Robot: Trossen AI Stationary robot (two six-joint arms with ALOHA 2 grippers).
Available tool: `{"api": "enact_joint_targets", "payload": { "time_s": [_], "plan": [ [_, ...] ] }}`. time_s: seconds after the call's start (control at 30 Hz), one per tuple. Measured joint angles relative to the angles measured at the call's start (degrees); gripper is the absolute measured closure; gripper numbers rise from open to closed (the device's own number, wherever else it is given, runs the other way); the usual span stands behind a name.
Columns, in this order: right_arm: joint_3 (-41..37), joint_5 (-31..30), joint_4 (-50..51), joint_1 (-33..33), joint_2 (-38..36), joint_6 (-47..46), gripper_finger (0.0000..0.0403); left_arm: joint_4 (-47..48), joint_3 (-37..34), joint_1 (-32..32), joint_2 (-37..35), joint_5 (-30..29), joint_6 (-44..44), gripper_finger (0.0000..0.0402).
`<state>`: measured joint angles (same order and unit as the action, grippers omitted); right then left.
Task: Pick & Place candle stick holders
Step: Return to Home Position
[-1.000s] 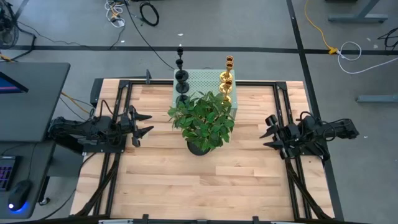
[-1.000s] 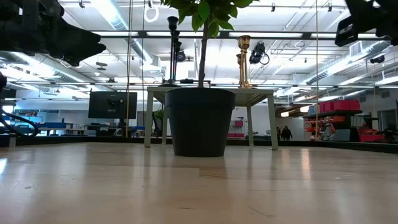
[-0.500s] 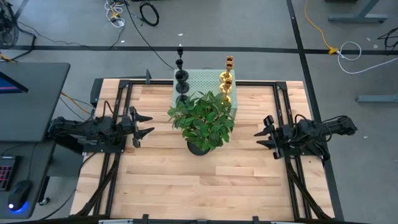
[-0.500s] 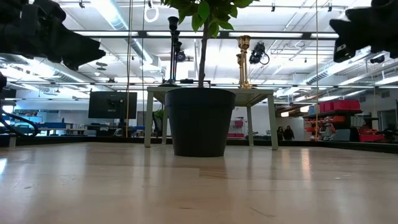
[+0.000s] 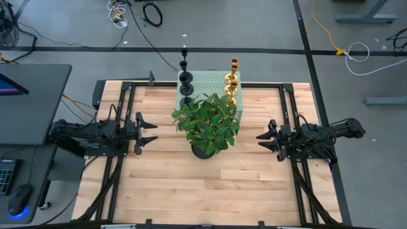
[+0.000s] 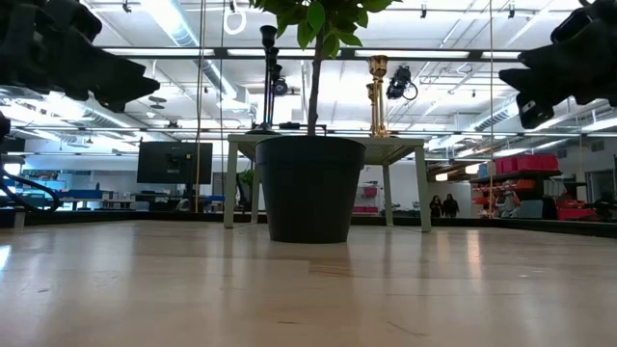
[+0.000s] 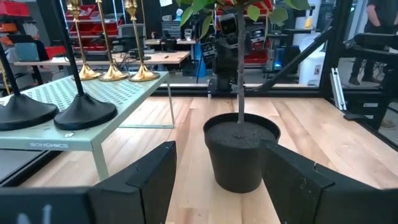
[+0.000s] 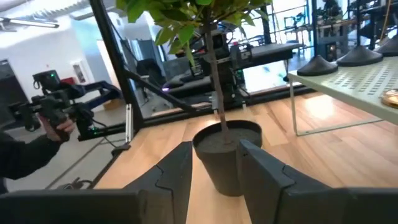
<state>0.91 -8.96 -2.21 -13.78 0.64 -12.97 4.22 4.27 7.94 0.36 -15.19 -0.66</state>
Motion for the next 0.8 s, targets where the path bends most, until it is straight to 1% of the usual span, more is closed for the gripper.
{"api": "enact_joint_targets", "payload": {
  "time_s": [0.13,0.8],
  "plan": [
    [0.0,0.89,0.01,0.0,0.0,0.04,0.0278,0.25,0.0,0.0,0.0,0.01,0.01,0.0175],
    [0.0,0.89,0.08,0.0,0.0,0.13,0.0278,0.23,0.0,0.0,0.0,0.01,0.04,0.0175]
  ]
}}
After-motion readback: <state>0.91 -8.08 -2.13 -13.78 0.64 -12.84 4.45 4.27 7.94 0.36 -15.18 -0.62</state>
